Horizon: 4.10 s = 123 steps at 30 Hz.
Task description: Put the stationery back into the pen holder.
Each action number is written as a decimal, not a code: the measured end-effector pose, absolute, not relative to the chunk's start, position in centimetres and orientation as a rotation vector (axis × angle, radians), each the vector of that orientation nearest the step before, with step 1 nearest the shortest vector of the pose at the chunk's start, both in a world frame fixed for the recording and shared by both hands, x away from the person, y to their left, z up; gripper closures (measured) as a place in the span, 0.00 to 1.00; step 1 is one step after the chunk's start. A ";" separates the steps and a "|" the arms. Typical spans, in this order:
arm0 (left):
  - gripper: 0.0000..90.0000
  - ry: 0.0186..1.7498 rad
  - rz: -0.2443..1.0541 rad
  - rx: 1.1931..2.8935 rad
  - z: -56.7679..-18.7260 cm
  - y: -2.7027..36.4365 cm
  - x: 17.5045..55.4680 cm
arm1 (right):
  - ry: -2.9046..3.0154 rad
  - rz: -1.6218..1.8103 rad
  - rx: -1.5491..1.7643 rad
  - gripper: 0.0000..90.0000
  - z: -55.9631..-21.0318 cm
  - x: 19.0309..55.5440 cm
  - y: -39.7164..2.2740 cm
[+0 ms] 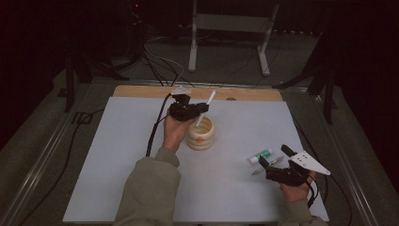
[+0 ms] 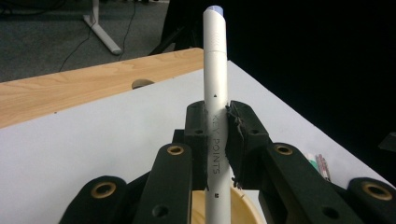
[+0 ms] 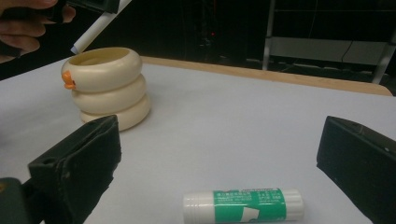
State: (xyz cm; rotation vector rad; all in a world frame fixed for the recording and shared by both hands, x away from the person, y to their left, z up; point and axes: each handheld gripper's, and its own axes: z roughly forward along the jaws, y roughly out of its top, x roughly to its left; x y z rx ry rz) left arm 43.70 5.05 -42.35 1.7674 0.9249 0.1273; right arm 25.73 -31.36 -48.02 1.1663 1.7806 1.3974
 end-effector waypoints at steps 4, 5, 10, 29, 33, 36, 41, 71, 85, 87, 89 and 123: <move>0.88 0.932 0.126 1.766 -42.8 5.1 43.7 | 1.780 1.399 1.165 0.01 -48.0 25.7 -31.4; 0.88 0.936 0.125 1.764 -42.9 5.1 43.7 | 1.781 1.398 1.164 0.01 -48.0 25.7 -31.4; 0.88 0.941 0.123 1.770 -43.5 5.1 43.6 | 1.779 1.400 1.166 0.01 -48.0 25.7 -31.4; 0.88 0.966 0.121 1.776 -45.5 5.3 43.0 | 1.777 1.400 1.166 0.01 -48.0 25.7 -31.4; 0.88 0.968 0.116 1.783 -45.9 5.3 43.0 | 1.778 1.400 1.166 0.01 -48.0 25.7 -31.4; 0.88 0.968 0.110 1.783 -46.1 5.2 42.9 | 1.778 1.400 1.166 0.01 -48.0 25.7 -31.4; 0.88 0.970 0.107 1.792 -46.3 5.2 42.9 | 1.778 1.400 1.165 0.01 -48.0 25.7 -31.4; 0.01 1.008 0.117 1.661 -43.6 11.3 40.7 | 1.780 1.395 1.169 0.01 -48.0 25.7 -31.4; 0.00 1.100 0.280 1.655 -43.6 17.2 36.7 | 1.786 1.396 1.171 0.01 -48.1 25.7 -31.3; 0.00 1.094 0.299 1.652 -43.6 17.8 35.8 | 1.790 1.395 1.173 0.01 -48.1 25.7 -31.2; 0.00 1.096 0.309 1.645 -43.8 18.4 35.0 | 1.793 1.394 1.171 0.01 -48.1 25.7 -31.2; 0.00 1.142 0.525 1.587 -48.0 25.4 24.1 | 1.821 1.405 1.197 0.01 -48.3 26.1 -31.5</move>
